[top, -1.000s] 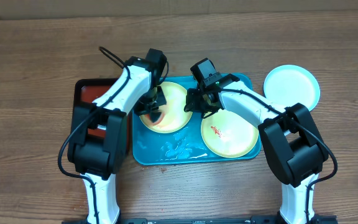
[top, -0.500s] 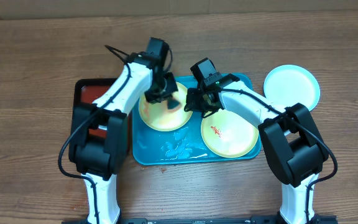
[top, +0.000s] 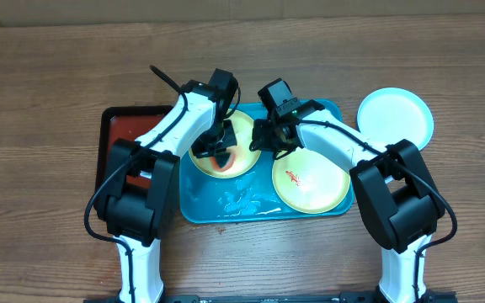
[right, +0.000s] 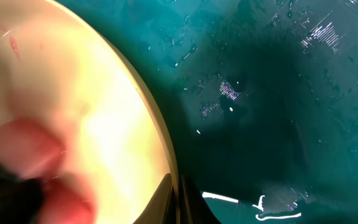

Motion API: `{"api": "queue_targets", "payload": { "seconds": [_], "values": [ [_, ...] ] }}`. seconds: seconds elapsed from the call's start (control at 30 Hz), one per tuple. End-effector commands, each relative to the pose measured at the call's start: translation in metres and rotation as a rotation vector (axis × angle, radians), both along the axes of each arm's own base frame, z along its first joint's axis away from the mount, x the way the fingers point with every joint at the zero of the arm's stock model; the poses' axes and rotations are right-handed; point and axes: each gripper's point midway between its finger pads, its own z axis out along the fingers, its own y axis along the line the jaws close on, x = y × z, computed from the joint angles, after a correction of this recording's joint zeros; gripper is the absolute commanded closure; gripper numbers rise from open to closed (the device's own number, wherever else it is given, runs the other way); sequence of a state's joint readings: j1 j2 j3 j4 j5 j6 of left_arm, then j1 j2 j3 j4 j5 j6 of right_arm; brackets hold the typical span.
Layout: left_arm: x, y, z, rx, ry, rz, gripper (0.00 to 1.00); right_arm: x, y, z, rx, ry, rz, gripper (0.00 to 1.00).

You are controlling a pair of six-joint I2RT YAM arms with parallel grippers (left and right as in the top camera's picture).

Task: Clean dirty plates on tray and stack at the side
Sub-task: 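Scrub the upper yellow plate with the sponge while the right gripper holds it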

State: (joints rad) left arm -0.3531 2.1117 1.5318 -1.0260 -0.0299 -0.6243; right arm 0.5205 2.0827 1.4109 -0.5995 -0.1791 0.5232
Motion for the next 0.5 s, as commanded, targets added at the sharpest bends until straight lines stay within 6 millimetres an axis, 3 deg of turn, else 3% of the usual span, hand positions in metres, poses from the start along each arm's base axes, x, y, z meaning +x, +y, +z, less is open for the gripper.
{"api": "queue_targets", "payload": {
  "seconds": [0.0, 0.33, 0.47],
  "values": [
    [0.004, 0.045, 0.007, 0.204, -0.007, -0.005, 0.96, 0.002, -0.005, -0.003, -0.020, -0.005, -0.015, 0.96],
    [0.030, 0.070, 0.082, 0.226, -0.059, 0.113, 0.96, -0.002, -0.006, -0.003, -0.028, 0.010, -0.011, 0.96],
    [0.028, 0.088, 0.107, 0.223, -0.071, 0.177, 0.96, 0.003, -0.004, 0.026, -0.043, -0.047, 0.090, 0.96]
  ]
}}
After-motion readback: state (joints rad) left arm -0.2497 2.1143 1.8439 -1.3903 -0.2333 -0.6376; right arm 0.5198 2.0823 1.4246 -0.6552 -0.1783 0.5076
